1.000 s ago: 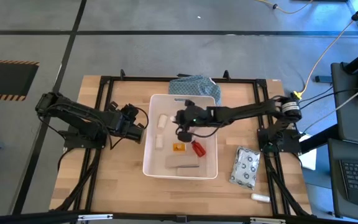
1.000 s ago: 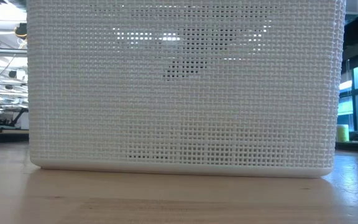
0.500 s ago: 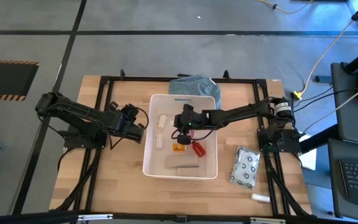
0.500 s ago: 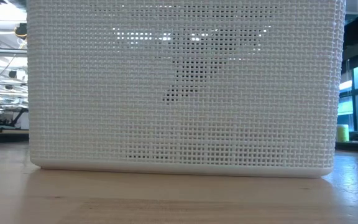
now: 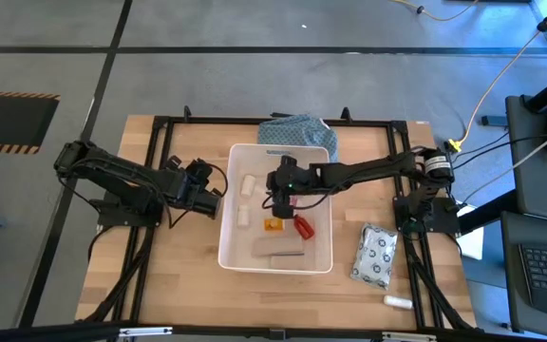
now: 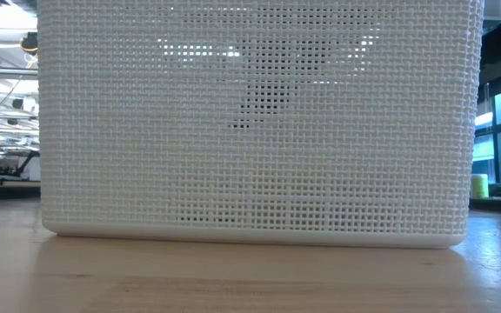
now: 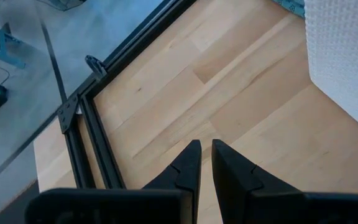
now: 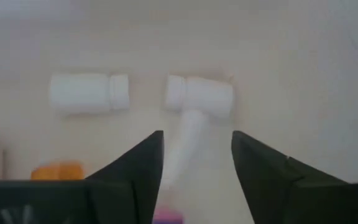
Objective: Pick & place medical supplies in basket/bin
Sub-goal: Put the white rolled gauze into the white bin
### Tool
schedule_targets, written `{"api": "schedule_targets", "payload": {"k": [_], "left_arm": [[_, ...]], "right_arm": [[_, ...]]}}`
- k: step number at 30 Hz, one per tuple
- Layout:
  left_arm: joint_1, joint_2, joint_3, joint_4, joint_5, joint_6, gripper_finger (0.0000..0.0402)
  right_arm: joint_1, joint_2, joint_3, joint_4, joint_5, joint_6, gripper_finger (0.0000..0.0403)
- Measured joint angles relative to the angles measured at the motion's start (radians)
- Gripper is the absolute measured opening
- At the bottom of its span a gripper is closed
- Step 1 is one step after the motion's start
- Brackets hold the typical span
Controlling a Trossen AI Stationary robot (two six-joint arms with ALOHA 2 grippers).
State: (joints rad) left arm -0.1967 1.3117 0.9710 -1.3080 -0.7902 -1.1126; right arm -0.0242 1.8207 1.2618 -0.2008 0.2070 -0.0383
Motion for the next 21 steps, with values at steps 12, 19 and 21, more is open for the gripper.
{"api": "schedule_targets", "payload": {"k": [12,19,21], "left_arm": [[0.000,0.000,0.000,0.000,0.030,0.037,0.0032],[0.000,0.000,0.000,0.000,0.027,0.049,0.0033],[0.000,0.000,0.000,0.000,0.026,0.067,0.0033]], "right_arm": [[0.079,-0.007,0.438,-0.781,0.000,0.098,0.0201],[0.227,-0.008,0.590,-1.103,0.012,0.264,0.0201],[0.283,-0.008,0.593,-1.152,0.038,0.318,0.0201]]}}
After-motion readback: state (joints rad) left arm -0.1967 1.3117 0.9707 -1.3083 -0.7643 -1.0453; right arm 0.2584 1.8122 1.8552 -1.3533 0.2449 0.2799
